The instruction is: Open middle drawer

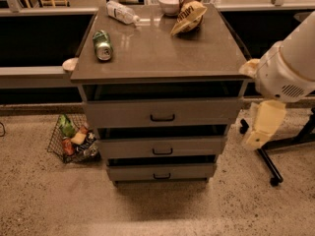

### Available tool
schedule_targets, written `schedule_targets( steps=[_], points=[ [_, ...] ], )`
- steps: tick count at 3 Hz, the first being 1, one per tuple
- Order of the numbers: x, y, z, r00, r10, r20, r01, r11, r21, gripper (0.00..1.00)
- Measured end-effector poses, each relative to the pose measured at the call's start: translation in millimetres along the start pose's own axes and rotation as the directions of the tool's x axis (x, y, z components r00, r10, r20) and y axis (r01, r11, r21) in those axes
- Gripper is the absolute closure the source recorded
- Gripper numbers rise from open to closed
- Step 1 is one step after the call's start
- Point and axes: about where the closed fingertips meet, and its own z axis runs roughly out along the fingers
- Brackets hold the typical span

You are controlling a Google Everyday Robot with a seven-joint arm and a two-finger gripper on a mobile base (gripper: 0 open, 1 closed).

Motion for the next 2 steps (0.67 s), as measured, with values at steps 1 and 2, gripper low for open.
schedule_targets(
  steps=[1,2],
  points=[
    [-5.2,11.2,55.2,0.998,-0.013,0.064,0.019,0.9956,-0.091,0.00],
    [-17.5,19.2,100.0,0.990,-0.018,0.143,0.044,0.9825,-0.181,0.00]
  ],
)
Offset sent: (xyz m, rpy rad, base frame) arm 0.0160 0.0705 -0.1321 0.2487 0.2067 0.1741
